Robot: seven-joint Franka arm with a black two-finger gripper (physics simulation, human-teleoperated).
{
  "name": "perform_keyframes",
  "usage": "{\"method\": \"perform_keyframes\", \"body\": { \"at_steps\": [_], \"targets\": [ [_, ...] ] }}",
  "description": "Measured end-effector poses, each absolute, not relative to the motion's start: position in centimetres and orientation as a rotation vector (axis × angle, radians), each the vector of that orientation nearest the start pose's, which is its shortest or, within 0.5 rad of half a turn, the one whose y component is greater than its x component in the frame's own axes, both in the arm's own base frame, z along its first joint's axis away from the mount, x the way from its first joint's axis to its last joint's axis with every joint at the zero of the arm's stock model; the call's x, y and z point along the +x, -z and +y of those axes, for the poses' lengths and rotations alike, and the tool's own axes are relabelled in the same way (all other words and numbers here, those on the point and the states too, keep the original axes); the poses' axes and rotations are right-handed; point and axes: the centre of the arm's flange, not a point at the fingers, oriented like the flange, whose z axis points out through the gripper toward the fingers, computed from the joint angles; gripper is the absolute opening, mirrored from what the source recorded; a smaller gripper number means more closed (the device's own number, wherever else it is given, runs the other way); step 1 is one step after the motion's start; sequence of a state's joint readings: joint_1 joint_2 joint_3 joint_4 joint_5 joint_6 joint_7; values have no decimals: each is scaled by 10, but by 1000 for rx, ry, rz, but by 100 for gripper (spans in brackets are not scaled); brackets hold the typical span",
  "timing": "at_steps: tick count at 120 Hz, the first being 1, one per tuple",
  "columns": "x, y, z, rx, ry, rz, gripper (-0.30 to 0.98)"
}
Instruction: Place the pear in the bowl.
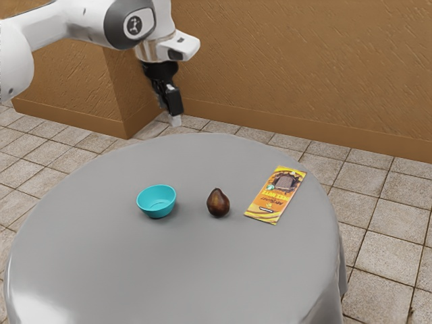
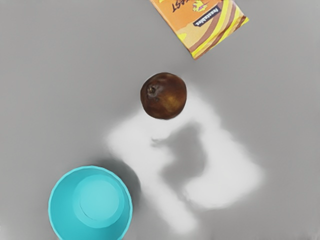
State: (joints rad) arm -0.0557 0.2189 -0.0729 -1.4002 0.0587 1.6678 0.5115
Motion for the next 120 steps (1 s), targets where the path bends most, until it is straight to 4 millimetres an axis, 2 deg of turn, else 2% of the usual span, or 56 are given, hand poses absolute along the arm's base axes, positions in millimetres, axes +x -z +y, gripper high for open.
{"method": "perform_keyframes", "body": {
  "at_steps": [10, 16, 26, 37, 58, 84, 96, 120],
  "targets": [
    [625, -584, -81, -2910, 60, 1039, 69],
    [628, -576, -82, -2905, 40, 1064, 69],
    [638, -549, -83, -2908, -22, 1100, 69],
    [650, -509, -84, -2918, -113, 1131, 69],
    [644, -470, -96, -2983, -209, 1177, 69],
    [629, -419, -103, -3129, -256, 1099, 69],
    [634, -407, -104, -3185, -199, 1017, 69],
    [652, -361, -88, -3245, -185, 826, 69]
  ]
}}
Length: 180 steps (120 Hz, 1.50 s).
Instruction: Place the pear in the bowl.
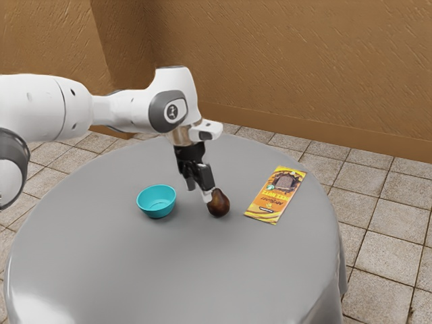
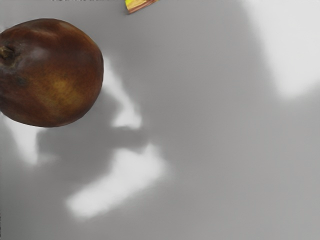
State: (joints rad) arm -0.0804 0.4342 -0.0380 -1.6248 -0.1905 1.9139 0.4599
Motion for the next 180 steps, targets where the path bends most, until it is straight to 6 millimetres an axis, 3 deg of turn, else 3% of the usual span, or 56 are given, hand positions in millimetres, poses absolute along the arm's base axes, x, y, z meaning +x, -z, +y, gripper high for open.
{"method": "perform_keyframes", "body": {
  "at_steps": [35, 57, 98, 136, 162, 180],
  "targets": [
    [677, -312, -79, -3345, -64, 586, 69],
    [687, -299, -67, -3389, 13, 441, 69],
    [704, -269, -67, -3412, 61, 330, 69],
    [712, -250, -66, -3417, 58, 278, 68],
    [712, -247, -66, -3427, 57, 249, 49],
    [712, -245, -66, -3433, 52, 228, 45]
  ]
}}
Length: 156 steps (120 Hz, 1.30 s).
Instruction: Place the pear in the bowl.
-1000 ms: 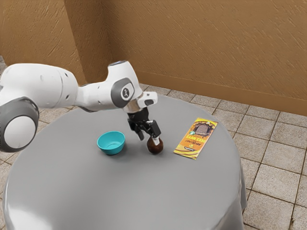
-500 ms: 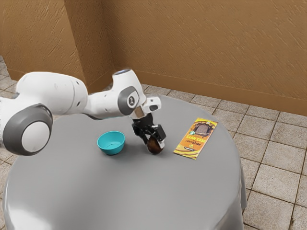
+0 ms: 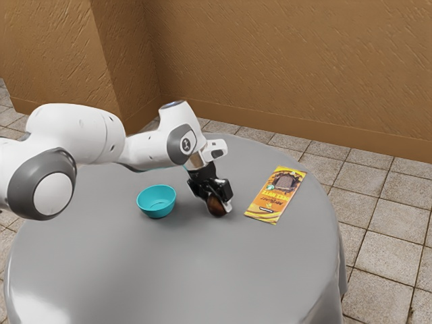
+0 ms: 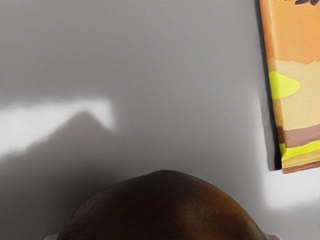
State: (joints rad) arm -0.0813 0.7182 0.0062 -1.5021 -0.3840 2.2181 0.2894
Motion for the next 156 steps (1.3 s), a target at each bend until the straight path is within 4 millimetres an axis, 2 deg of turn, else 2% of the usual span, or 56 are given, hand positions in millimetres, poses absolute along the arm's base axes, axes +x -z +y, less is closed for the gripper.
{"method": "perform_keyframes", "body": {
  "at_steps": [18, 37, 55, 69, 89, 102, 122, 140, 156],
  "targets": [
    [712, -244, -67, -3436, 51, 212, 44],
    [713, -255, -65, -3426, 77, 208, 39],
    [714, -291, -50, -3402, 150, 184, 37],
    [700, -327, -35, -3369, 187, 176, 36],
    [681, -359, 4, -3305, 175, 132, 36],
    [673, -353, 32, -3282, 109, 77, 37],
    [662, -338, 61, -3267, -2, 7, 37],
    [660, -306, 72, -3255, -107, -27, 37],
    [660, -291, 75, -3252, -153, -37, 39]
  ]
}}
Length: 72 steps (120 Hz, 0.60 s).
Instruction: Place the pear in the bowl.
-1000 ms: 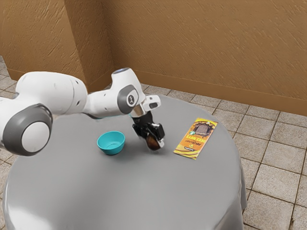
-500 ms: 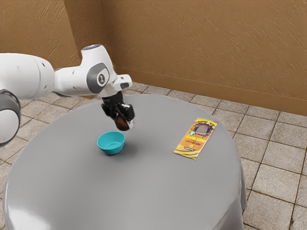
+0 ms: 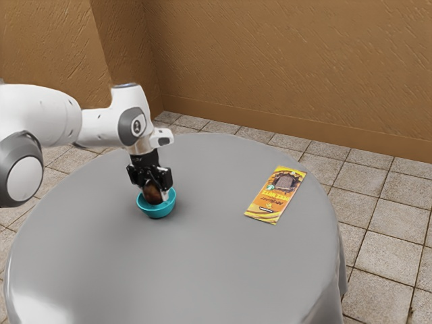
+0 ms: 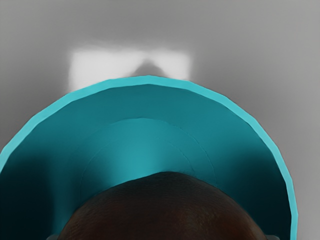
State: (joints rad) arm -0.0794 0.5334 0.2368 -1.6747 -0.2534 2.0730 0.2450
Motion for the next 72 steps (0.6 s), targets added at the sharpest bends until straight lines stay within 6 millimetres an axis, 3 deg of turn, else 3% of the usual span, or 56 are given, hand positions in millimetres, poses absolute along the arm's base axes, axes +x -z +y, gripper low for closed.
{"method": "perform_keyframes", "body": {
  "at_steps": [23, 35, 55, 72],
  "targets": [
    [660, -291, 71, -3259, -162, -24, 56],
    [661, -309, 70, -3262, -121, -11, 61],
    [659, -378, 54, -3221, -1, 139, 65],
    [655, -462, 26, -3141, 122, 396, 67]
  ]
}}
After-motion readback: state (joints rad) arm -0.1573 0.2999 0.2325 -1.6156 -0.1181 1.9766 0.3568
